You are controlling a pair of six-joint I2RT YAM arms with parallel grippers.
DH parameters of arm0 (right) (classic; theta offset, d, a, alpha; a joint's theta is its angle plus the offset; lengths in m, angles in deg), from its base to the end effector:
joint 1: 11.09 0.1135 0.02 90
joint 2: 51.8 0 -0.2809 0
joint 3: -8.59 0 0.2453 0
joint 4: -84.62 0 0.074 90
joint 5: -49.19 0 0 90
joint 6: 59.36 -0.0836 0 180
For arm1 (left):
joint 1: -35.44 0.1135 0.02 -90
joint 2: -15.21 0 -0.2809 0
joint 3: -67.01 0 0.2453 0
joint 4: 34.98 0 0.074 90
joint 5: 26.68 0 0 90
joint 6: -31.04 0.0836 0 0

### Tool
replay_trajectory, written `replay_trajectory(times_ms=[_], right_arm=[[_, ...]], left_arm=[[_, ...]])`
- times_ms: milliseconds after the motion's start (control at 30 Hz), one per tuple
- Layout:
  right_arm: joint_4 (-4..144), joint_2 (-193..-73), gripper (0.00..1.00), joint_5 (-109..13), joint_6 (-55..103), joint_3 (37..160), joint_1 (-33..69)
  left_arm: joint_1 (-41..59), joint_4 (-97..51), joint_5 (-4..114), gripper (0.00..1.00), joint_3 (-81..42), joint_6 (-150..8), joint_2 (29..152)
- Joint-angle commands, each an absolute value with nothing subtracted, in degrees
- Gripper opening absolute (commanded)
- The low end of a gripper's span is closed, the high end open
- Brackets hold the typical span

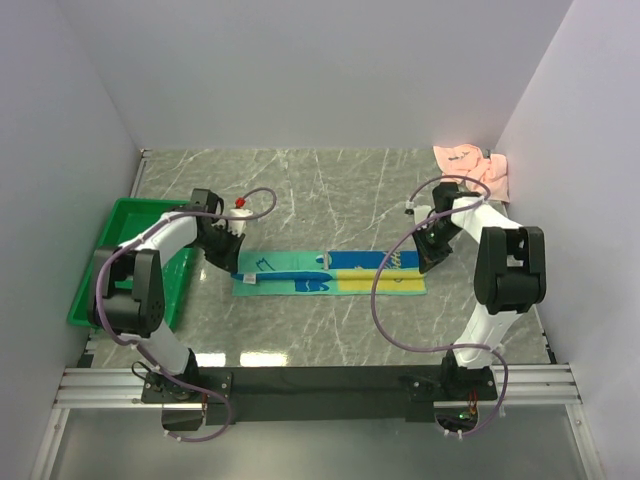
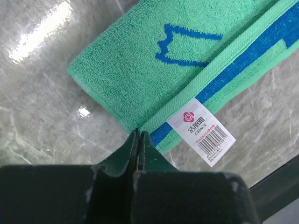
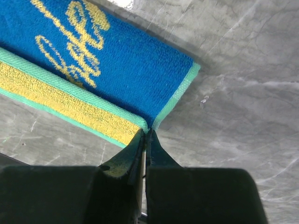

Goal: Roll the towels
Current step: Fold the towel

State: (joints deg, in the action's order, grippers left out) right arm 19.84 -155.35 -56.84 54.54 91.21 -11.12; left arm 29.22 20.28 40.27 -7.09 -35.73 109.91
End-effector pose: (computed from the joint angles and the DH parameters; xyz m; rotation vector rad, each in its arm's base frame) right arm 0.3265 0.0229 0.1450 -0.6329 2.9182 0.3881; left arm 0.3041 -0.0661 0.1608 0.7790 2.6860 -0.5125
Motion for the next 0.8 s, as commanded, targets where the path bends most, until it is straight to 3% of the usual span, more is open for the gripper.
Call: replay_trajectory(times_ms=[0,633,700,767], right_arm=[[18.5,-151.6,0.00,-56.5,54.8,91.8,-11.3],[21.1,-152.3,0.00,-57.0,54.5,87.4,-11.3],[20.0,-152.0,0.06,-57.2,54.8,88.0,-11.3],[18.7,-150.8,0.24,-57.2,55.5,88.3,-11.3]], left_arm=[[29.2,22.8,41.8,0.01,-8.1,-34.1,106.7],[28.6,19.6,41.5,0.01,-3.1,-36.7,107.7],[28.6,19.8,41.4,0.07,-3.6,-36.5,107.1],[28.6,21.4,41.0,0.14,-3.7,-35.1,105.8]])
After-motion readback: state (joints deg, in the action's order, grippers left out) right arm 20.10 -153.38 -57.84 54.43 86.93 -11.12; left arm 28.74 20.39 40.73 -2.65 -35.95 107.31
